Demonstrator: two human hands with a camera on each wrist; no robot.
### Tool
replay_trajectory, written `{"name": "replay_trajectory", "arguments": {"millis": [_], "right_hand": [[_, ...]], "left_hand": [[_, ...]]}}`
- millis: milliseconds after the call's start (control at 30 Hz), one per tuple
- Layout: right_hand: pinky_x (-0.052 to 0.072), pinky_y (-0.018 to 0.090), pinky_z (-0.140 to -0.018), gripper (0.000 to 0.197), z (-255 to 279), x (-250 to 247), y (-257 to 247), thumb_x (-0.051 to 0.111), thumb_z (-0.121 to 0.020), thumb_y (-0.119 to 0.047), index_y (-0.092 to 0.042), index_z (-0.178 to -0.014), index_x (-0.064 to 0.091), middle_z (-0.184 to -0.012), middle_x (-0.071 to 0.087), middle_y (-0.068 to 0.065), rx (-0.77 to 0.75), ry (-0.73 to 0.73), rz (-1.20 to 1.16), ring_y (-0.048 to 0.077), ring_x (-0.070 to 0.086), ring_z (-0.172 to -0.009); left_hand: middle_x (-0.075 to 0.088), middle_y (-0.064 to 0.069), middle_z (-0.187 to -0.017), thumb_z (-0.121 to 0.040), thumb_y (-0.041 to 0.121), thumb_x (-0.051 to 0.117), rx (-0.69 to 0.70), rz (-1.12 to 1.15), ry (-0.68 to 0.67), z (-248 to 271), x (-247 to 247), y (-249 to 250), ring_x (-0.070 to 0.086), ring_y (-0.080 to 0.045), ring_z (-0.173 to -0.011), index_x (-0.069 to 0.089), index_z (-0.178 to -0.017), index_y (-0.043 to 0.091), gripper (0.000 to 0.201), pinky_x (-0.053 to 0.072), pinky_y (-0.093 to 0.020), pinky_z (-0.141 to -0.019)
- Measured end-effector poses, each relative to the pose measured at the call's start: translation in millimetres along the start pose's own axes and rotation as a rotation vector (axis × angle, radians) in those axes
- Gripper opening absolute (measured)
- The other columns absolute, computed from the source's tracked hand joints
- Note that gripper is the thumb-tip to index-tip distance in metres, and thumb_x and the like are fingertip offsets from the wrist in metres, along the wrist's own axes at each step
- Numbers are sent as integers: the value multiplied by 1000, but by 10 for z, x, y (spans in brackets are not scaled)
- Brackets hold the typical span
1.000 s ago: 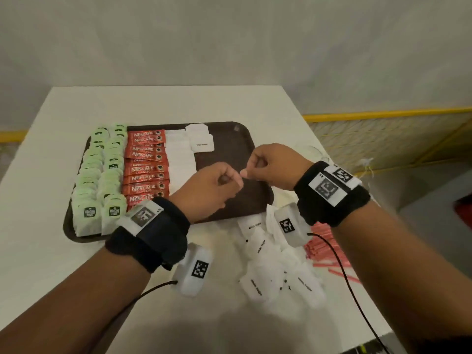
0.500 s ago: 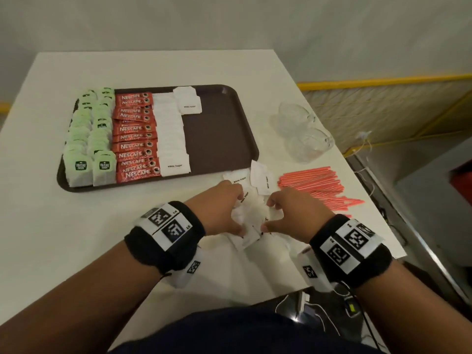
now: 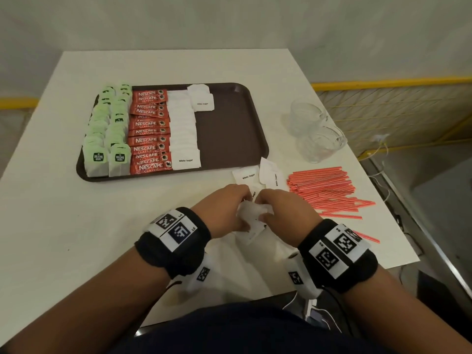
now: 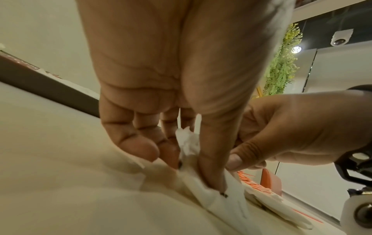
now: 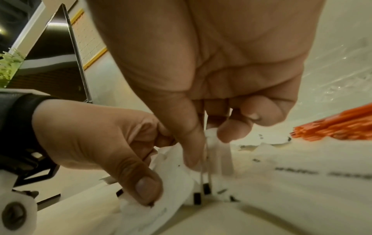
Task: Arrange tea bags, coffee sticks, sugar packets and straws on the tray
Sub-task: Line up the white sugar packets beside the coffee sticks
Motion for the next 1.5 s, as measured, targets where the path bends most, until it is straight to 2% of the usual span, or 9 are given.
{"name": "replay_trajectory", "arguments": {"millis": [367,467,567,733,867,967,1167,1367,1500], "right_hand": [[36,23,-68,6,-189,-313,-261,61,-91,-25,-22,-95,65,-86,63,-7,-128,141,-166,9,52,-75],[39,24,-61,18,-275,-460,-357,59,-94,-26,-23,-76,59,-71,56,-9,-174,219,-243,11,54,-66],[49,25,-64,16,-363,-547,-485,58,-95,-22,-12,-86,67,-74,66,-1,-201,228,-404,12,64,-68],[52,27,-62,16,-575,-587,-684,60,-94,-17,-4,-87,66,-72,68,5,-201,206,-593,7,66,-60],[53,27,-62,16,-756,-573,-790,60,-94,-18,-4,-91,65,-86,71,17,-157,145,-736,10,66,-64],[50,19,-56,15,-897,-573,-833,59,-95,-19,-6,-94,65,-88,72,14,-131,148,-739,6,64,-61],[51,26,-57,3,-1392,-702,-934,61,-94,-13,-14,-91,60,-88,72,12,-121,163,-817,16,66,-63],[49,26,-53,13,-2326,-829,-634,61,-93,-12,-8,-105,59,-98,69,15,126,143,-640,16,63,-63],[45,24,-51,6,-2745,-798,-493,63,-92,-17,-14,-96,62,-77,63,5,253,86,-482,13,56,-58]], "left_hand": [[62,4,-89,-90,29,68,50,146,99,99,-493,-158,59,-17,-82,62,-98,17,16,51,-36,-77],[62,4,-101,-93,25,64,-23,428,169,188,-685,-277,64,-14,-90,56,-113,18,22,56,-27,-76],[65,-5,-116,-95,10,60,-81,948,142,234,-739,-386,70,-18,-100,52,-123,12,29,60,-34,-82],[65,-4,-121,-94,8,60,-98,1158,277,325,-929,-637,70,-16,-101,56,-121,17,28,59,-30,-76],[62,-7,-126,-93,6,62,-112,1186,427,413,-1122,-899,69,-22,-104,53,-128,17,38,58,-32,-75],[54,-2,-129,-93,3,61,-82,1160,568,453,-1312,-1069,68,-23,-102,46,-128,34,49,59,-35,-74],[48,-2,-134,-95,4,58,-71,1031,782,362,-1673,-1255,66,-29,-105,45,-127,39,49,61,-33,-70],[51,-10,-132,-96,9,60,-153,1079,789,111,-1867,-1407,68,-25,-101,44,-125,25,37,61,-29,-70],[52,-5,-127,-96,11,59,-181,1075,765,-15,-1907,-1498,66,-22,-100,45,-124,24,34,62,-35,-76]]}}
Point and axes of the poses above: each hand's wrist, its own z-axis away from the middle knuckle, its own x-axis out of the palm, y = z × x, the point moved 6 cm from there along -z, towards the middle knuckle
